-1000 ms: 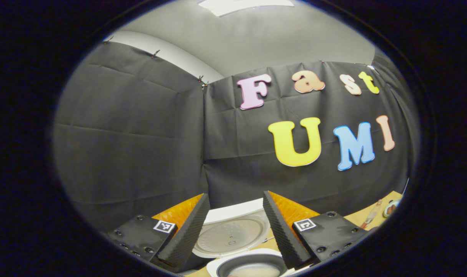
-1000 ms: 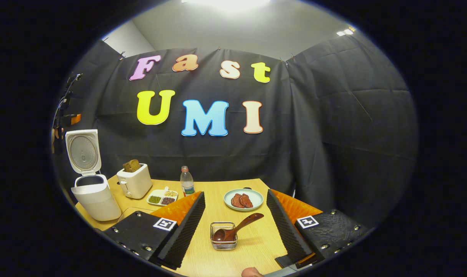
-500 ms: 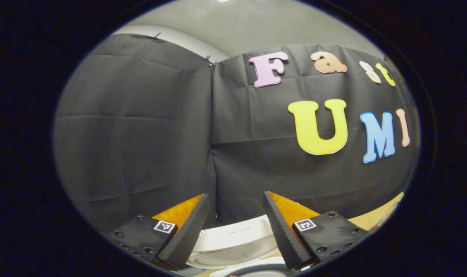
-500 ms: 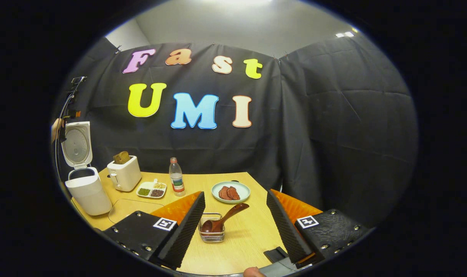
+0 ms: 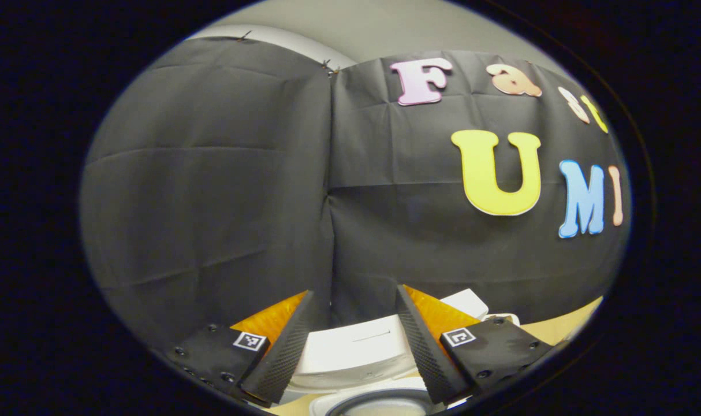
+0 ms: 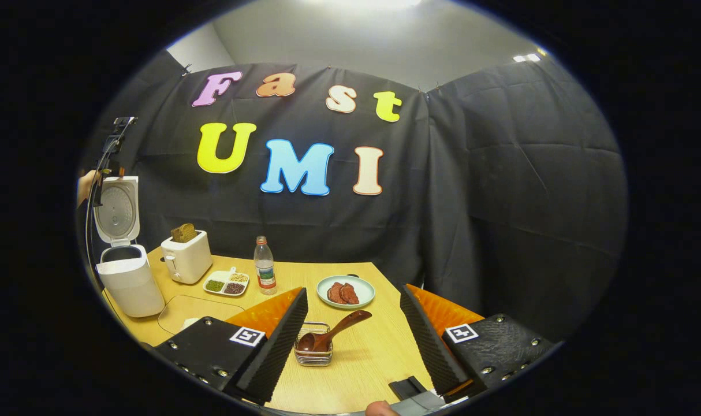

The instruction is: Close the left gripper, press the button to open the rice cooker; take a wooden spoon from the chopstick holder with the right hand, scoop a spoonful of rice and pour it into the rice cooker, then put the wooden spoon back into the chopstick holder.

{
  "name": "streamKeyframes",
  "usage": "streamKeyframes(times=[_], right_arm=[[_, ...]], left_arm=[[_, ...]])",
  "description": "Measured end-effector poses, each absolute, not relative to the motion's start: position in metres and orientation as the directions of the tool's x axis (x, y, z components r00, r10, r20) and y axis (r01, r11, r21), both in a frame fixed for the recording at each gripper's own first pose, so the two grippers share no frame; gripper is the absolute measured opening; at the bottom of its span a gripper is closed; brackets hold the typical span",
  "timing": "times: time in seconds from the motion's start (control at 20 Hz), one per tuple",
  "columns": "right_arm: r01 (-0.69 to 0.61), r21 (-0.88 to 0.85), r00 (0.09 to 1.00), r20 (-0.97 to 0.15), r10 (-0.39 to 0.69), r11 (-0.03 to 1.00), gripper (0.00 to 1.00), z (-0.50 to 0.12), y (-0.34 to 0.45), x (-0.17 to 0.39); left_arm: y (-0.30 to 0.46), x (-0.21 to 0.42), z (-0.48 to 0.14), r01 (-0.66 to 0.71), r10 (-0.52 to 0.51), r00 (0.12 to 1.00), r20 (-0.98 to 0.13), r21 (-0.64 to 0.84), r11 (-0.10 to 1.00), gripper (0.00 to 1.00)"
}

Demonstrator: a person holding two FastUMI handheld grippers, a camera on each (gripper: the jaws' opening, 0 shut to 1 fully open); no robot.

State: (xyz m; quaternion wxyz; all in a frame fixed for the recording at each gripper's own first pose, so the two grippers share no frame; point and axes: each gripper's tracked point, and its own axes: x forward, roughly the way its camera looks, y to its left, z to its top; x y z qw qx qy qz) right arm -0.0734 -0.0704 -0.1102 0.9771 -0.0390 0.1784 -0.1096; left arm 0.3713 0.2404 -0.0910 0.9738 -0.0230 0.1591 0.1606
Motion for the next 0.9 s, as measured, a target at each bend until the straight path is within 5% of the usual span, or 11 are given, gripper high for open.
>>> streamKeyframes(times=[0.9], right_arm=[[0.114, -0.063, 0.925, -0.357, -0.129, 0.991, 0.98, -0.118, -0.133, -0.055]], left_arm=[[0.157, 0.260, -0.114, -0.322, 0.297, 0.873, -0.386, -0.002, 0.947, 0.94]])
